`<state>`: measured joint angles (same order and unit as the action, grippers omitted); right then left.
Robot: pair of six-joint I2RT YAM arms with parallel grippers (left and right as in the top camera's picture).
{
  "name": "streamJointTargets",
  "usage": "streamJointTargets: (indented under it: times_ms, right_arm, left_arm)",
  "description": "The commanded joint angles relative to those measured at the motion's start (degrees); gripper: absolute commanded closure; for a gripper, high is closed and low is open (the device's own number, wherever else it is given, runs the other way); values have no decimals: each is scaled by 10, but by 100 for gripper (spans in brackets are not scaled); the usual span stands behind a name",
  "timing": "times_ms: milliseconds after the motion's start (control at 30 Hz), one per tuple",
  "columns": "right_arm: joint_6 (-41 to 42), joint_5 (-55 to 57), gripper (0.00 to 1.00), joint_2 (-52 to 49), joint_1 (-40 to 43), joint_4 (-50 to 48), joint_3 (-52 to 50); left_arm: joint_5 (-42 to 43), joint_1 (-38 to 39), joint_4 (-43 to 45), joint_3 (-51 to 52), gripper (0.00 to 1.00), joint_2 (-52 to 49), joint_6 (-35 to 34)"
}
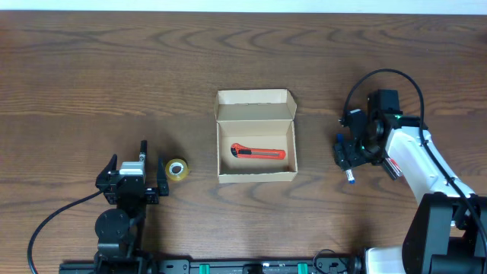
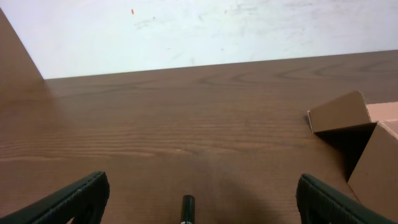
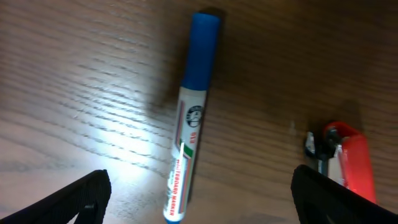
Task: Pack container
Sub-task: 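Move the right gripper back over the blue-capped marker, then lower and close the right gripper on the blue-capped marker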
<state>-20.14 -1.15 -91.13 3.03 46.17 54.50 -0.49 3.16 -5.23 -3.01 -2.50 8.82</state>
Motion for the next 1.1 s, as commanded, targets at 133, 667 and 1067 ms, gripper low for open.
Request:
streamJointTargets:
  times_ms: [133,667,1067]
  right_arm:
    - [-7,17,11,0,7,-5,-14]
    - [-5,9,13,0,7,-83,-80]
    - [6,9,24,0,7,-118,-111]
  left_arm:
    - [-10,-2,-7,19,5,4,-5]
    - [-9,-2,-7,19,5,4,-5]
    - [-10,-2,-7,19,5,4,-5]
